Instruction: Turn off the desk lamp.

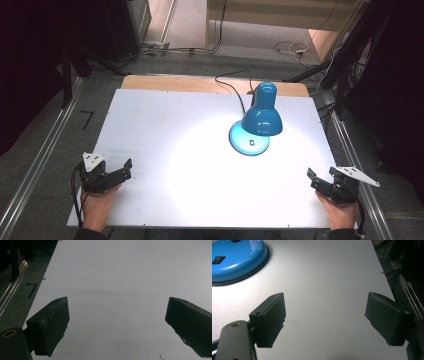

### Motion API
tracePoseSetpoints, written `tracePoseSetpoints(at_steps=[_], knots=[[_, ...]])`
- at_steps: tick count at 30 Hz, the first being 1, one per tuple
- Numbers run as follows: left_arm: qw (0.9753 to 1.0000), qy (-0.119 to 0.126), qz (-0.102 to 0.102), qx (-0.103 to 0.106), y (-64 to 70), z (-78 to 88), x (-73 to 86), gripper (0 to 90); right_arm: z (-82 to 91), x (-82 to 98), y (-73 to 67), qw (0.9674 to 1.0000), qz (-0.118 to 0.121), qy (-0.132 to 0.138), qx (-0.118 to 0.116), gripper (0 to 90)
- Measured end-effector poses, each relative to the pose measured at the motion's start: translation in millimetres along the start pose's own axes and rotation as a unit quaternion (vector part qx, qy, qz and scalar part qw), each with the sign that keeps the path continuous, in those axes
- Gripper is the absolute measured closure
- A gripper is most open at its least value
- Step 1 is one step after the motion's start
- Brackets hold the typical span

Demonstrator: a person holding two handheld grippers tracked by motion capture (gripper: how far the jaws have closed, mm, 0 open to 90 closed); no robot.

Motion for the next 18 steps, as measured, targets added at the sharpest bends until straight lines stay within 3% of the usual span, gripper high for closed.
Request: tracePoseSetpoints(at_steps=[10,18], knots=[[1.0000,-0.001,-0.001,-0.001,0.1,-0.6,0.3,5.9,-1.6,-5.0,-18.7,0.9996,0.002,0.006,-0.026,15.2],[1.0000,0.000,-0.001,-0.001,0.1,-0.5,0.2,5.8,-3.0,-8.4,-23.0,0.9993,-0.007,0.011,-0.034,15.3]])
Point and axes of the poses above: each handheld gripper's, and its own axes: z roughly backward along the jaws, x roughly out of its underside, y roughly to its right, the point moved 6 cm from there along -z, roughly forward along the jaws, and after that the axes turned 4 degrees about z, right-handed, at the moved point
